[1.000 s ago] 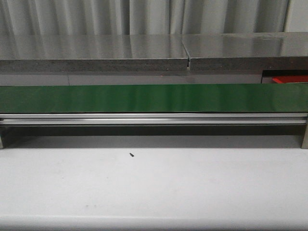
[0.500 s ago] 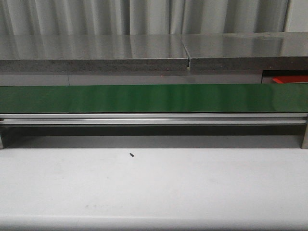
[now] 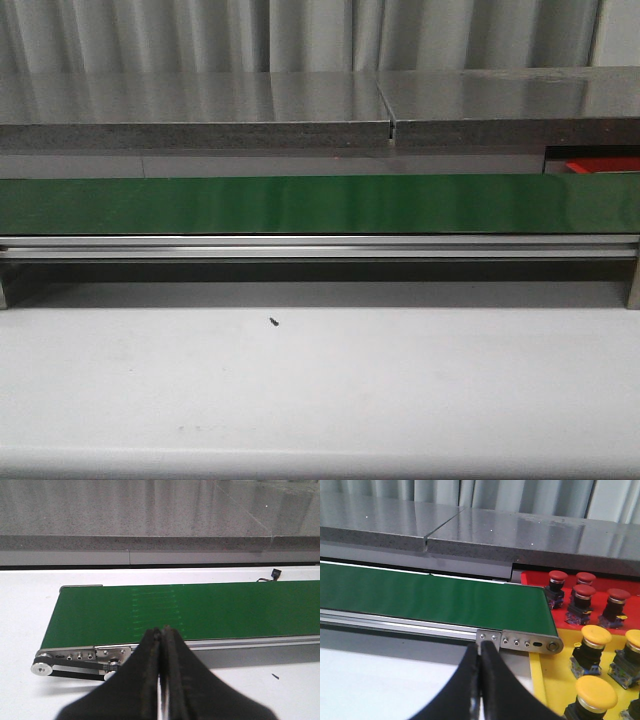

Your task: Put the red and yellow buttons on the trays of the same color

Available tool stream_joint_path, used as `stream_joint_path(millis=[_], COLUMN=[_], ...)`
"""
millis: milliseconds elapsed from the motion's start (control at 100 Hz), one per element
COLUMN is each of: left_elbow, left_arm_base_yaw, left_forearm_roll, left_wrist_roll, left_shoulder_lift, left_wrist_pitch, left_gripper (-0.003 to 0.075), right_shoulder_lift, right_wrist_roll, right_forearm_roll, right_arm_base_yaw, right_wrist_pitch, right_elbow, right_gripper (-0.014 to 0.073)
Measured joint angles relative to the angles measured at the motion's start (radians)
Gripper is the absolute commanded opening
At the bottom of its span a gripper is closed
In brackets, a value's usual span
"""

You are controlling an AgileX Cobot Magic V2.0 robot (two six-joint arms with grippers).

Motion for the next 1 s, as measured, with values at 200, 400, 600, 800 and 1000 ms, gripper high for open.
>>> stream_joint_path(millis=[200, 400, 600, 800, 1000], left_elbow=[0.0, 0.0, 0.0, 0.044, 0.186], left_arm_base_yaw=[0.0, 0.0, -0.007, -0.061, -0.119], left_forearm_roll=[0.0, 0.0, 0.086, 0.407, 0.622], left_wrist_roll=[0.0, 0.0, -0.027, -0.336, -0.539], left_shoulder_lift=[0.0, 0.0, -0.01, -0.091, -0.233], left_wrist_pitch=[0.0, 0.0, -0.059, -0.08, -0.161], left_gripper=[-0.0019, -0.0019, -0.0019, -0.0019, -0.0019], right_shoulder_lift=[0.0, 0.0, 0.0, 0.0, 0.0], right_wrist_roll=[0.0, 0.0, 0.0, 0.0, 0.0], right_forearm_roll=[0.0, 0.0, 0.0, 0.0, 0.0], right_arm_base_yaw=[0.0, 0.0, 0.0, 0.0, 0.0], right_wrist_pitch=[0.0, 0.0, 0.0, 0.0, 0.0], right_elbow=[0.0, 0.0, 0.0, 0.0, 0.0], right_gripper=[-0.0118, -0.0118, -0.0118, -0.0118, -0.0118])
